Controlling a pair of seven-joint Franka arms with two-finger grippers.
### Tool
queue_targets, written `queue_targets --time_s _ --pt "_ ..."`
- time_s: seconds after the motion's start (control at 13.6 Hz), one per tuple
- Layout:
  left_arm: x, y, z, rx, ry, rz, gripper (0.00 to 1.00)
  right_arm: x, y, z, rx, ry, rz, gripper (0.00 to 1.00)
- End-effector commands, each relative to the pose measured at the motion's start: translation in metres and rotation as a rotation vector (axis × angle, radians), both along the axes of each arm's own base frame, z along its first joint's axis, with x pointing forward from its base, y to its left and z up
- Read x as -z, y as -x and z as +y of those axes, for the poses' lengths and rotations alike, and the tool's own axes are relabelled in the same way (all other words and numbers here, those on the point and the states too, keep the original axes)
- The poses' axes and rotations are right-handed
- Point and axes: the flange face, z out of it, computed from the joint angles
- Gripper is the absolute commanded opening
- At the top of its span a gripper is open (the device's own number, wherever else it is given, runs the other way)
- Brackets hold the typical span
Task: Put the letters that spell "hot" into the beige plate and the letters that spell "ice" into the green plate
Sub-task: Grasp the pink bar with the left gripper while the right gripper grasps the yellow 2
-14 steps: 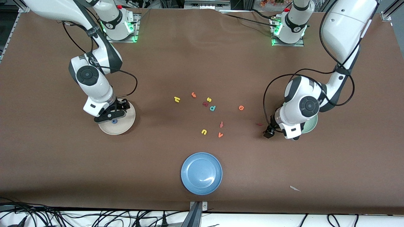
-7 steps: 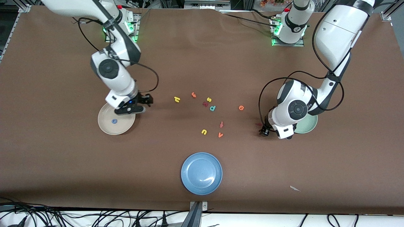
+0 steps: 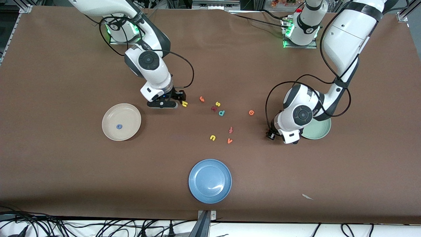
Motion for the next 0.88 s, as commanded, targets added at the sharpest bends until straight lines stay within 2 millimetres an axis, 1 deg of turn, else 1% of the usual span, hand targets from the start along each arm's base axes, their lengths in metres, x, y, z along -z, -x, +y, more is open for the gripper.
queue_targets --time_s 0.0,0.07,0.22,0.37,0.44,0.59,0.73,0.81 --pt "0.004 -0.003 0.000 0.007 -0.030 -0.008 0.44 0.022 0.004 0.018 0.040 -0.005 -0.019 0.91" --pt "0.004 -0.003 0.000 0.010 -0.030 -0.007 0.34 0.030 0.010 0.025 0.041 0.000 -0.027 0.90" --pt "0.003 -0.003 0.000 0.015 -0.029 -0.009 0.18 0.044 0.018 0.034 0.047 0.010 -0.044 0.89" --pt "0.004 -0.003 0.000 0.024 -0.034 -0.009 0.05 0.053 0.023 0.043 0.051 0.019 -0.060 0.88" --pt "0.001 -0.004 0.002 0.036 -0.045 -0.013 0.00 0.056 0.022 0.042 0.055 0.026 -0.069 0.88" --pt "-0.006 -0.007 0.007 0.048 -0.058 -0.027 0.00 0.060 0.024 0.043 0.048 0.032 -0.070 0.86" --pt "-0.023 -0.010 0.012 0.109 -0.054 -0.039 0.00 0.066 0.024 0.044 0.042 0.035 -0.066 0.84" --pt "-0.036 -0.009 0.019 0.141 -0.063 -0.014 0.00 0.070 0.023 0.045 0.043 0.038 -0.071 0.84"
